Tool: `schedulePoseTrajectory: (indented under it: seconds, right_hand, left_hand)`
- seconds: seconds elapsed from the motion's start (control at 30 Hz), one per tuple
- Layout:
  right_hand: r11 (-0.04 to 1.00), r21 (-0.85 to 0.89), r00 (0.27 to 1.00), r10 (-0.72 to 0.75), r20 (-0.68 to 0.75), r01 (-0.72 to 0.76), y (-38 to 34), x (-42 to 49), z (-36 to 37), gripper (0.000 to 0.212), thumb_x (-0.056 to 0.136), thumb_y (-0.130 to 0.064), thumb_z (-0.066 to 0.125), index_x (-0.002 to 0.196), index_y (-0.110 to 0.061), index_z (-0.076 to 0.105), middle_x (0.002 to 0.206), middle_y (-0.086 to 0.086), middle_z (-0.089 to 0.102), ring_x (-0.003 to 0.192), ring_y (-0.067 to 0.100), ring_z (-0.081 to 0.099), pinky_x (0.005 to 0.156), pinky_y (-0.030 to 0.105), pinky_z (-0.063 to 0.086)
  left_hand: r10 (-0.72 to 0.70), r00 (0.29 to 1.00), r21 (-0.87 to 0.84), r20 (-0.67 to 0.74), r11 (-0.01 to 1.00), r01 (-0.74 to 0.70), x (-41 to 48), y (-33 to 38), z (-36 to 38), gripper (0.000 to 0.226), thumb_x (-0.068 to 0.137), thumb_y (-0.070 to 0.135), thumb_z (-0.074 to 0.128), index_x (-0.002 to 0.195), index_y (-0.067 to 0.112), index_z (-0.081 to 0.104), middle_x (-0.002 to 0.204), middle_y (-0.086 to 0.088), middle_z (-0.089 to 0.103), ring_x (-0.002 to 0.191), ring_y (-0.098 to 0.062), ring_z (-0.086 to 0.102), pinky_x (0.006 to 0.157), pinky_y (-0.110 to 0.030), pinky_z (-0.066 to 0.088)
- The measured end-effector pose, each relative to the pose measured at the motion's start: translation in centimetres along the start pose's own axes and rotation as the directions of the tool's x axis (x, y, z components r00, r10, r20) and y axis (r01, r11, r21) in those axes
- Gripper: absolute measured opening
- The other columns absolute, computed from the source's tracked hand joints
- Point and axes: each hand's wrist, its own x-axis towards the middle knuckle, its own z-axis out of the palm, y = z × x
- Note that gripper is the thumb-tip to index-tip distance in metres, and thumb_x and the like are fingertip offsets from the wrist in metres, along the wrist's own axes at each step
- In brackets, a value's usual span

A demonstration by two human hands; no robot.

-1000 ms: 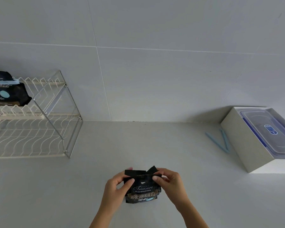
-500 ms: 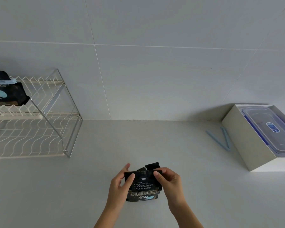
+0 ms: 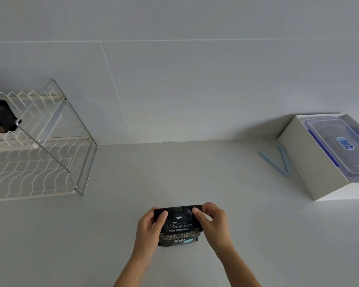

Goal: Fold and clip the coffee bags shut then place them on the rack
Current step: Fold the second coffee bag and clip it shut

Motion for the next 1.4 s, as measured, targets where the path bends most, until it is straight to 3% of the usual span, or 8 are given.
schedulePoseTrajectory:
  seconds: [0.17,0.5,0.7,0.93,1.03,1.13,1.27,1.4]
  right_hand:
    - [0.993,-0.089,0.997,-0.077,-0.013,0.075,-0.7,1.9,0.3,0.046,0.086,-0.017,0.066,0.05,-0.028,0.039,0.05,-0.017,0.049,0.06,0.008,0.044,0.061,0.025,0.036]
    - [0.991,-0.126,0.982,0.073,0.173,-0.052,-0.3,5.8,-3.0,0.011,0.079,-0.023,0.071,0.071,-0.024,0.064,0.069,-0.008,0.068,0.067,0.0,0.062,0.068,0.015,0.047]
    - [0.982,-0.168,0.989,0.104,0.107,-0.085,1.4,7.3,-4.7,0.02,0.08,-0.018,0.071,0.064,-0.026,0.061,0.063,-0.009,0.065,0.061,-0.001,0.059,0.064,0.008,0.043]
    - [0.957,-0.205,0.926,0.257,0.277,-0.205,2.6,9.7,-9.1,0.032,0.091,-0.029,0.059,0.058,-0.029,0.062,0.057,-0.016,0.061,0.057,-0.003,0.055,0.059,0.009,0.041]
    - [0.967,-0.185,0.983,0.161,-0.089,-0.175,3.4,13.1,-13.7,0.02,0.092,-0.01,0.057,0.08,-0.018,0.071,0.083,0.003,0.072,0.076,0.007,0.064,0.068,0.017,0.043]
    - [0.878,-0.433,0.873,-0.037,-0.486,-0.203,4.9,17.0,-19.6,0.023,0.087,-0.005,0.06,0.11,-0.009,0.065,0.114,0.02,0.06,0.105,0.034,0.056,0.085,0.036,0.047]
    - [0.747,-0.508,0.839,0.12,-0.531,-0.428,7.2,20.2,-23.2,0.05,0.089,-0.022,0.059,0.136,-0.02,0.044,0.151,0.012,0.029,0.136,0.033,0.025,0.11,0.047,0.025]
    - [0.701,-0.567,0.841,0.087,-0.534,-0.432,8.7,19.1,-21.4,0.034,0.082,-0.021,0.065,0.116,-0.017,0.059,0.142,0.012,0.041,0.131,0.032,0.033,0.107,0.046,0.027]
  left_hand:
    - [0.007,0.999,0.067,-0.045,0.998,-0.004,2.7,0.7,1.0,0.021,0.091,0.019,0.057,0.07,0.019,0.063,0.064,0.003,0.067,0.06,-0.006,0.062,0.052,-0.016,0.049]
    - [0.017,0.992,0.168,-0.126,0.986,0.005,6.3,0.1,6.3,0.024,0.091,0.024,0.055,0.067,0.02,0.056,0.065,-0.004,0.064,0.058,-0.015,0.06,0.054,-0.033,0.05]
    - [-0.153,0.987,0.162,0.052,0.976,0.142,7.5,-0.7,8.2,0.015,0.076,0.022,0.075,0.081,0.022,0.06,0.077,-0.004,0.072,0.068,-0.018,0.071,0.053,-0.027,0.056]
    - [-0.22,0.971,0.201,0.096,0.959,0.198,8.7,-1.1,10.3,0.021,0.072,0.02,0.077,0.07,0.027,0.058,0.072,-0.006,0.071,0.064,-0.022,0.071,0.052,-0.033,0.057]
    - [-0.239,0.964,0.192,0.12,0.958,0.214,8.8,-1.3,10.4,0.021,0.073,0.019,0.076,0.069,0.026,0.058,0.071,-0.005,0.071,0.065,-0.021,0.071,0.052,-0.03,0.056]
    - [-0.236,0.962,0.184,0.135,0.96,0.21,8.7,-1.4,10.0,0.017,0.078,0.017,0.073,0.074,0.022,0.057,0.073,-0.008,0.07,0.069,-0.024,0.071,0.055,-0.033,0.057]
    - [-0.226,0.963,0.18,0.149,0.963,0.198,8.6,-1.3,10.0,0.013,0.082,0.015,0.068,0.079,0.016,0.056,0.077,-0.011,0.07,0.071,-0.025,0.071,0.056,-0.032,0.057]
    - [-0.209,0.965,0.129,0.16,0.973,0.19,7.8,-1.0,9.5,0.009,0.084,0.015,0.065,0.081,0.017,0.057,0.076,-0.007,0.071,0.071,-0.023,0.072,0.052,-0.025,0.056]
